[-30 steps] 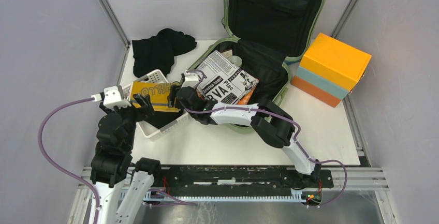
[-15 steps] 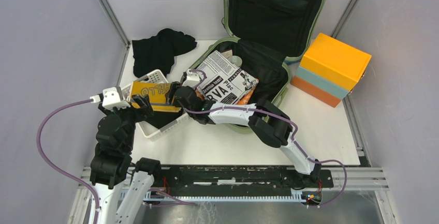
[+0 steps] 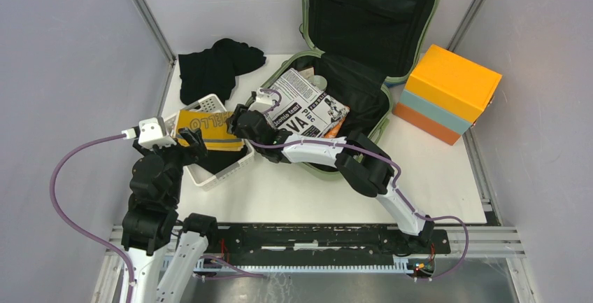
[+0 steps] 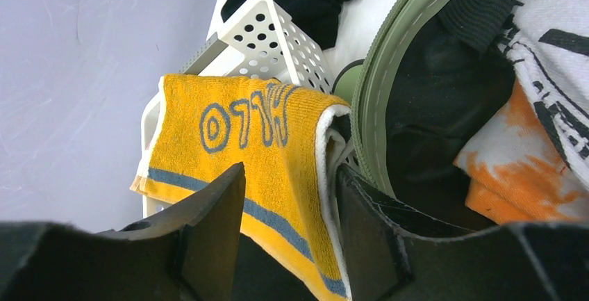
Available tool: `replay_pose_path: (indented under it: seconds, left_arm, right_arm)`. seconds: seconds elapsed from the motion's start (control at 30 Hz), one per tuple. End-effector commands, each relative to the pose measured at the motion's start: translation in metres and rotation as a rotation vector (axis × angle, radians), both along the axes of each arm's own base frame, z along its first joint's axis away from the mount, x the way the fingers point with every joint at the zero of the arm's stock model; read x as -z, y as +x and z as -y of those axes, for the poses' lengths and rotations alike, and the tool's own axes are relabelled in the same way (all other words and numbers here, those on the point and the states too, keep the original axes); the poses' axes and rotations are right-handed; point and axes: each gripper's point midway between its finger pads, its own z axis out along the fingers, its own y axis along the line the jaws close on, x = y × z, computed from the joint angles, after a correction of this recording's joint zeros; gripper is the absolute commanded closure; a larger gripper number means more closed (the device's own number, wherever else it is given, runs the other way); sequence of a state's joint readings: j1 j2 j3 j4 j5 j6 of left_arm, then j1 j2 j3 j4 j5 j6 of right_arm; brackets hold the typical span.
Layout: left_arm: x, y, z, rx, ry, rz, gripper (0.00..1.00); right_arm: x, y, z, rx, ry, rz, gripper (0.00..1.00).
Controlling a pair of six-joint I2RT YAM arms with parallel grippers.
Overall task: Open, take out, and arrange the luggage
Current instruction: Adjust the clothes in the bin.
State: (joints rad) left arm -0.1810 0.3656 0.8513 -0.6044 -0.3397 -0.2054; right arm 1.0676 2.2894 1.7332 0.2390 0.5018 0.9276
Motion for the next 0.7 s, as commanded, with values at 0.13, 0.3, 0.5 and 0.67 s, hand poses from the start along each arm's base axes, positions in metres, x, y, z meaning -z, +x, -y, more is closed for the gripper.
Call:
replay_pose_path:
  seconds: [0.13, 0.3, 0.5, 0.67]
  left_arm:
    - [-0.017, -0.002, -0.002, -0.016, -0.023, 0.046, 0.14]
    - [-0.016, -0.002, -0.002, -0.015, -0.023, 0.046, 0.13]
    - [-0.015, -0.002, -0.002, -0.013, -0.022, 0.044, 0.13]
    - [-0.011, -0.001, 0.0, -0.004, -0.026, 0.039, 0.13]
  right_arm:
    - [-0.012, 0.019, 0.007, 0.071, 0.024, 0.037, 0.54]
    - [-0.021, 0.019, 0.007, 0.053, 0.021, 0.079, 0.67]
    - [-0.039, 0.012, 0.006, 0.023, 0.023, 0.141, 0.79]
    - [-0.056, -0.001, -0.003, -0.036, 0.011, 0.218, 0.85]
